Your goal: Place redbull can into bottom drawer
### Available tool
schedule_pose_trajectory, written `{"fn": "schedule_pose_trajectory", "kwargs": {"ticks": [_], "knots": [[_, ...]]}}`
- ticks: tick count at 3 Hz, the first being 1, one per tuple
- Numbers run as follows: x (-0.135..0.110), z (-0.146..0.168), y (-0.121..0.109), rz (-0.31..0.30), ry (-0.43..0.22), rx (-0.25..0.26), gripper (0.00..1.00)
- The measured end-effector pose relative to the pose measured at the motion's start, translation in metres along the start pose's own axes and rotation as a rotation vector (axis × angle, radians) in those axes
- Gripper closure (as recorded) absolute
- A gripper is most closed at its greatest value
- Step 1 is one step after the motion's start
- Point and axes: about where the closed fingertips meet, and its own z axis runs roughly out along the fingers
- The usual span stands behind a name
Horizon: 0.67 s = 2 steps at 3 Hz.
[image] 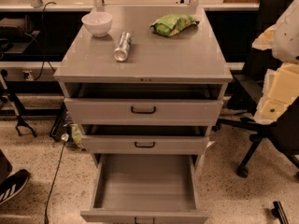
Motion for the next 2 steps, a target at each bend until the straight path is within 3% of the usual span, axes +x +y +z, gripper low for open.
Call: {"fn": "schedule_pose_trajectory", "kwargs": {"ticks": [1, 2], "knots": [[0.0000, 0.0000, 0.0000, 0.000, 0.000, 0.000, 0.00], [-0.0042, 0.0019, -0.0028, 0.046, -0.045, 0.002, 0.00]]}}
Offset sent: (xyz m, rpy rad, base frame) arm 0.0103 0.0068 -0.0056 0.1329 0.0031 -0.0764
